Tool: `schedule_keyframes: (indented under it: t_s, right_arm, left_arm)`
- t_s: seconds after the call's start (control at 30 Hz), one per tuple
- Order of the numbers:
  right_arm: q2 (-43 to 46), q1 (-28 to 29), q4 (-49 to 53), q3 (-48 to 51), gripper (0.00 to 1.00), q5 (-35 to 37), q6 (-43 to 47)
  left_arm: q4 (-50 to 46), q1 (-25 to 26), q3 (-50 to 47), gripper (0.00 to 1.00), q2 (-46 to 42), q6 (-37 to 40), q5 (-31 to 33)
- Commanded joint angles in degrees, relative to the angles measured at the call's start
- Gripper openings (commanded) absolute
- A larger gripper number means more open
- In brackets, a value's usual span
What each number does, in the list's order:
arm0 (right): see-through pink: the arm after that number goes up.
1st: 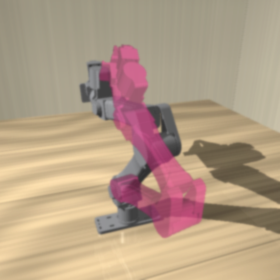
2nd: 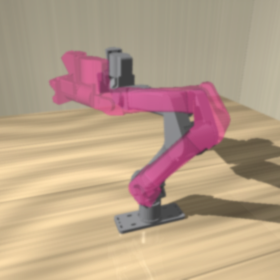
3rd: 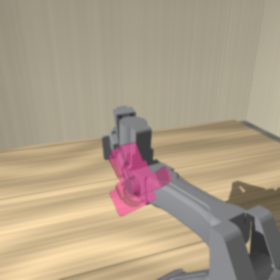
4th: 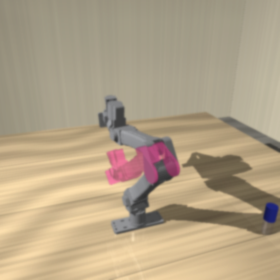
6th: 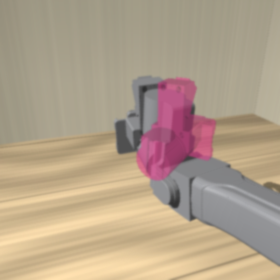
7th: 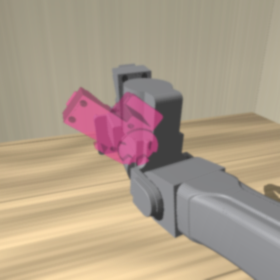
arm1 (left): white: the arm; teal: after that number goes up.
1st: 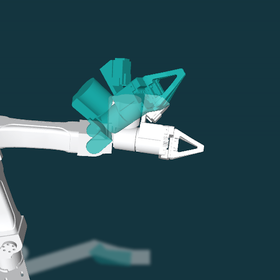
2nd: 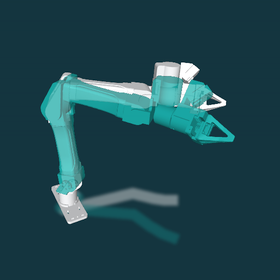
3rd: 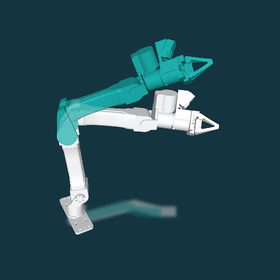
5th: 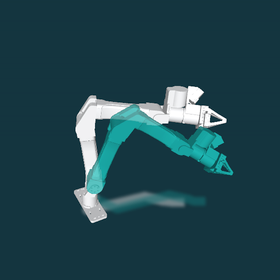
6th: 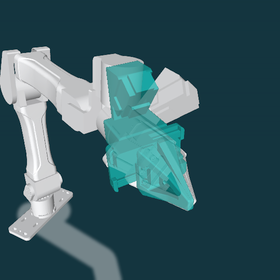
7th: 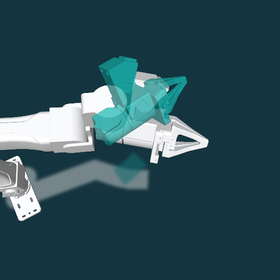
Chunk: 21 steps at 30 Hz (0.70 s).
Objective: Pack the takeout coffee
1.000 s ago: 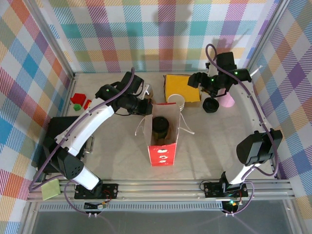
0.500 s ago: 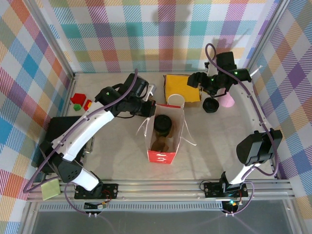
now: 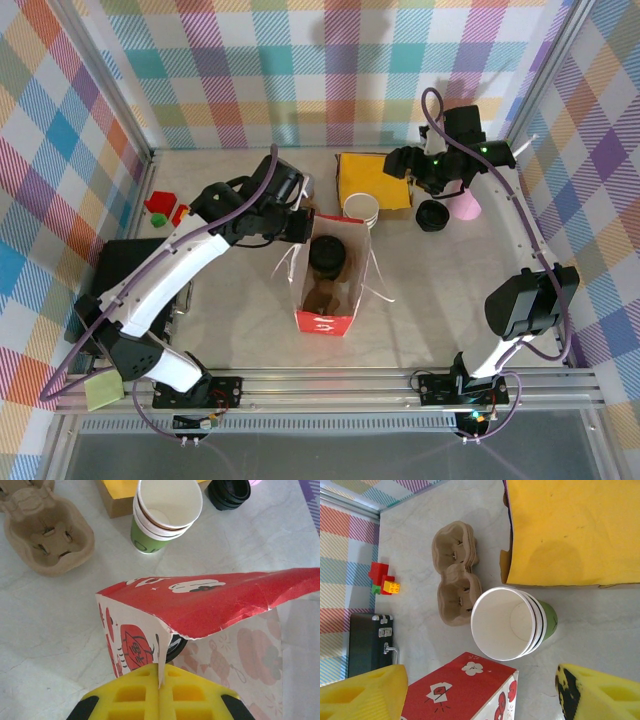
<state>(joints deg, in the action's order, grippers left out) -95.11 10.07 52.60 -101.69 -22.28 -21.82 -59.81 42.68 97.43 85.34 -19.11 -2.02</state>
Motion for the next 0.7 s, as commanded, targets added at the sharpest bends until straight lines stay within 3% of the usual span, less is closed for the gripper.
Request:
schedule_keyframes:
  t_s: [0.0, 0.33, 0.43, 0.67]
  right_arm:
    - [0.99, -0.31, -1.27, 0.87, 0.78, -1.46, -0.72]
    - [2.7, -0.31, -1.01, 2.45, 0.78, 0.02, -0.88]
    - [3.28, -0.31, -0.83, 2.85, 0.78, 0.64, -0.85]
    - [4.05, -0.35, 0.14, 2.73, 0.79, 3.53, -0.5]
  left_arm:
    - [0.18, -0.04, 0.01, 0.01, 1.25, -1.69, 1.75]
    - [0.91, -3.18, -1.52, 0.06, 2.92, -3.62, 1.79]
    - [1.19, -3.73, -1.3, 0.23, 2.51, -3.65, 2.64]
    - [0.54, -5.08, 4.09, 0.38, 2.54, -1.1, 5.92]
